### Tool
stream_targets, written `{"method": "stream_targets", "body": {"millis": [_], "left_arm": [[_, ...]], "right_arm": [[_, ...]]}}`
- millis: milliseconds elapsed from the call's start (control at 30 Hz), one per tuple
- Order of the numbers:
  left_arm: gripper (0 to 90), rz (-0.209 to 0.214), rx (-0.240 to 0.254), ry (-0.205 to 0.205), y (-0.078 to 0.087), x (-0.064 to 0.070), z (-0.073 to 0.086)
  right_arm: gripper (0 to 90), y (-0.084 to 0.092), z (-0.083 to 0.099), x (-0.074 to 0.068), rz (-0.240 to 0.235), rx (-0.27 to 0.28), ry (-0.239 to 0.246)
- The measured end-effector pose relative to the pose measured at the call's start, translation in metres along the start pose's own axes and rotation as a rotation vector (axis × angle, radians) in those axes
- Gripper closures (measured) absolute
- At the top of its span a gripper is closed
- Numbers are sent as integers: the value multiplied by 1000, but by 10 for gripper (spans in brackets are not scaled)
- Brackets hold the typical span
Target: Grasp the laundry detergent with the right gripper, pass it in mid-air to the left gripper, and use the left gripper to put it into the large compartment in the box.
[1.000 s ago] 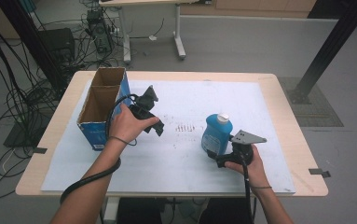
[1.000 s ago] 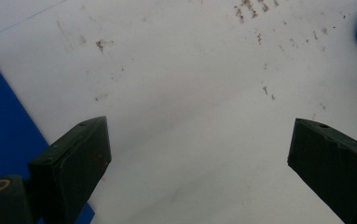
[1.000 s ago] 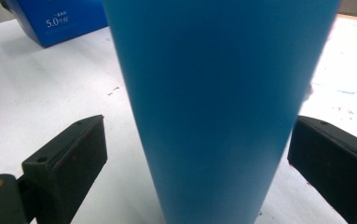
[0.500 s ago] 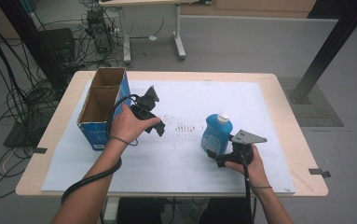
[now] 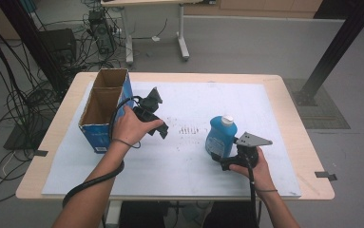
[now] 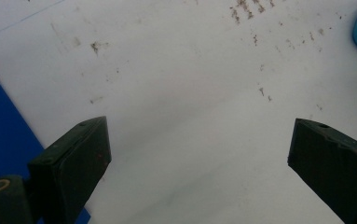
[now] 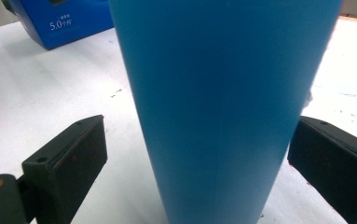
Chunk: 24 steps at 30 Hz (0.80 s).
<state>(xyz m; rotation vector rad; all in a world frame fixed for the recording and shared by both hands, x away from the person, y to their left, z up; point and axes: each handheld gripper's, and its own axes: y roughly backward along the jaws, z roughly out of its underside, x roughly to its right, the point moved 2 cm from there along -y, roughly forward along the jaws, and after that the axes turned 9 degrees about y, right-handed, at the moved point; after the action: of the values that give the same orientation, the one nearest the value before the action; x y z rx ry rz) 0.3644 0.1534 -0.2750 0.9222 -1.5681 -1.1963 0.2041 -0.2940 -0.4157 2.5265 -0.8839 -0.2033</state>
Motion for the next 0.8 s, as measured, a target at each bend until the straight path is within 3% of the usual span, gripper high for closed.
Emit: {"method": "stream_targets", "body": {"millis": [800], "left_arm": [[62, -2, 0, -3, 0, 3, -1]], "right_arm": [[44, 1, 0, 1, 1, 4, -3]]}}
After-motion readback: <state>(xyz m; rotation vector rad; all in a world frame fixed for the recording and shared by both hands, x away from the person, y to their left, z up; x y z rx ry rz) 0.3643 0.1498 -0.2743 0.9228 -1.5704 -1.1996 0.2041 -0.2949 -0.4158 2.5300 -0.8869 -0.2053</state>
